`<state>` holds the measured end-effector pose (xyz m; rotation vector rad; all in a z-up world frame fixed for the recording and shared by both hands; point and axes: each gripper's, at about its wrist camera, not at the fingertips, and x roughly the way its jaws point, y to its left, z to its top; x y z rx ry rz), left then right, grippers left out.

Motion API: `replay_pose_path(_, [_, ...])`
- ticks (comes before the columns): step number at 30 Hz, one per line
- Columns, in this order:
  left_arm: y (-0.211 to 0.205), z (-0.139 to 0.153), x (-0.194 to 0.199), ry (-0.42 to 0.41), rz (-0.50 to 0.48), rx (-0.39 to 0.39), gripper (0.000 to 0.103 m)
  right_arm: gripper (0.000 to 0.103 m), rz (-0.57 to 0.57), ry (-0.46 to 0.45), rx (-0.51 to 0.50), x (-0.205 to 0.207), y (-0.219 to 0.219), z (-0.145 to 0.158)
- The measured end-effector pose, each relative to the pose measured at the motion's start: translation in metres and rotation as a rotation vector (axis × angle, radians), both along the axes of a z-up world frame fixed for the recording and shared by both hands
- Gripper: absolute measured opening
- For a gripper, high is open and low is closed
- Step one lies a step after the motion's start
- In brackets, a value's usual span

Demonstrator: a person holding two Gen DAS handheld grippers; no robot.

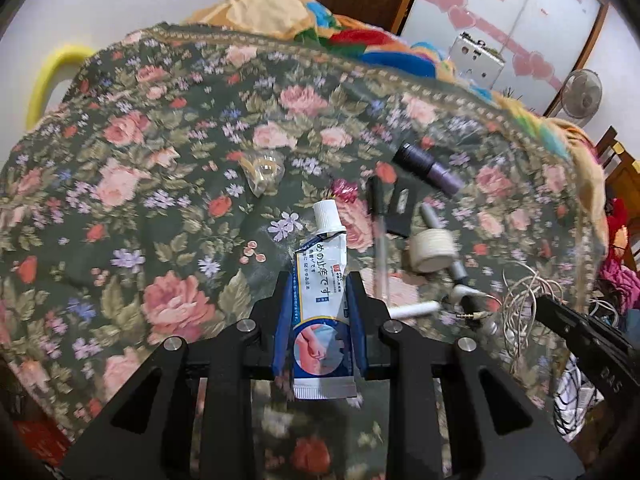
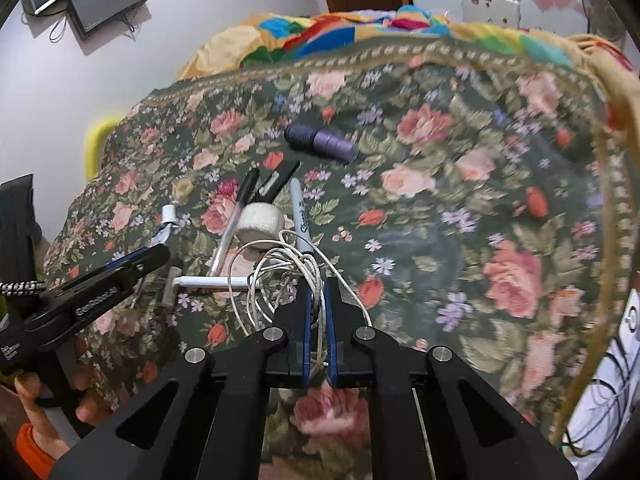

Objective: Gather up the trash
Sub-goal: 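Grasp the toothpaste tube with the left gripper while the right gripper grasps the white cable, then carry tube and cable to the white bin and open both grippers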

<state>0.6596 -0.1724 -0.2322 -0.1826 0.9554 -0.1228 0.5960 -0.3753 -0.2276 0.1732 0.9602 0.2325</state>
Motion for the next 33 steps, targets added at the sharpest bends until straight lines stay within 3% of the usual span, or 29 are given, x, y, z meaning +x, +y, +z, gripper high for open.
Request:
replay_pose_path(11, [0.022,0.096,-0.084,-0.12,0.0,0.019,0.026,0.005,0.003,-0.117,-0.023,-0.05,0.008,0.085])
replay_pose_path(19, [0.056,0.146,-0.159,-0.189,0.039,0.039,0.026,0.005,0.063,-0.215,-0.025,-0.102,0.038,0.141])
replay_pose_path(27, [0.096,0.175,-0.234,-0.229,0.109,0.08,0.026,0.005,0.16,-0.27,-0.007,-0.153,0.08,0.172])
replay_pose_path(33, [0.132,0.178,-0.282,-0.226,0.179,0.105,0.026,0.005,0.257,-0.282,0.0,-0.185,0.123,0.176])
